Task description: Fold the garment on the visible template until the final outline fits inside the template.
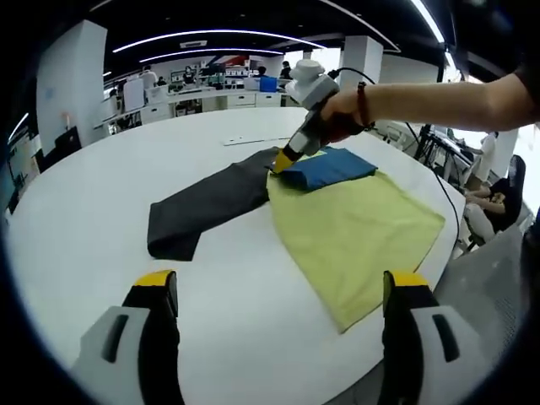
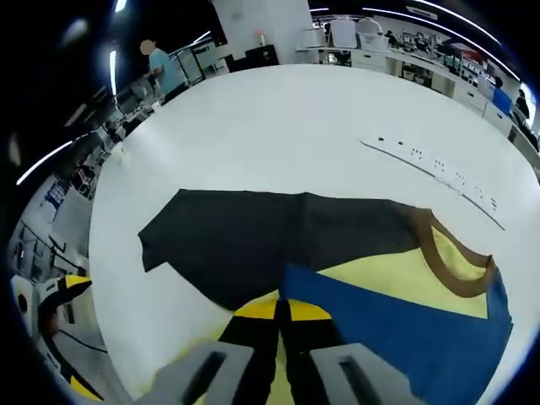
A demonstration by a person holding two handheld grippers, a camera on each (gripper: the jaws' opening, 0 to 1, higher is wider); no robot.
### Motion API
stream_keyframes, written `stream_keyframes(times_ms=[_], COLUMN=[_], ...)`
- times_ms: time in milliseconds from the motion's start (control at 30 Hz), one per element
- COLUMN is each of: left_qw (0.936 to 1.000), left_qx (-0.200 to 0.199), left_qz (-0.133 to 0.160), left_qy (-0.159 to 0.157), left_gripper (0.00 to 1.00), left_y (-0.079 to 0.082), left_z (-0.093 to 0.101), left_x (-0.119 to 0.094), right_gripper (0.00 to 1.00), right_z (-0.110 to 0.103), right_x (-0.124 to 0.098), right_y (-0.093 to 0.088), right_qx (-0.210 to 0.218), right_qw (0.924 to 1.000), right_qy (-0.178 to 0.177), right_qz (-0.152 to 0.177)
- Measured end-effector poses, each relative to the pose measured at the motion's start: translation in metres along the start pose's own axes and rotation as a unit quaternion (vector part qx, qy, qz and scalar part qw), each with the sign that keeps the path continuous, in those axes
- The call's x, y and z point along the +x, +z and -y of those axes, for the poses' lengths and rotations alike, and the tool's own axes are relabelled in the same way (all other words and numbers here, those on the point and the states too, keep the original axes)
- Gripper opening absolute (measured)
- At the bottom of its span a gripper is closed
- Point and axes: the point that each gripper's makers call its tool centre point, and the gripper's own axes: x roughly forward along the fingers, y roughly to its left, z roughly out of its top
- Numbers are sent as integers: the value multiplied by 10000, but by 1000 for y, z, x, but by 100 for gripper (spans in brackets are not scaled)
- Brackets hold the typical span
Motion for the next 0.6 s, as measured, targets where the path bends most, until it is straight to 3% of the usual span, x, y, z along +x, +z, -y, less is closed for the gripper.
stream_keyframes(times_ms=[167, 367, 600], left_qw=[10000, 10000, 9999], left_qx=[1, 0, 34], left_qz=[-2, 24, 53], left_qy=[25, 48, 133], left_gripper=[99, 99, 99], left_y=[0, 3, 7], left_z=[-3, -3, -5], left_x=[1, 0, -1], right_gripper=[0, 11, 42], right_z=[-10, -8, 11], right_x=[4, 2, -11], right_y=[-1, 0, -1], right_qx=[34, 10, -276], right_qw=[9999, 9998, 9990], right_qy=[168, 153, -148], right_qz=[-25, 111, 326])
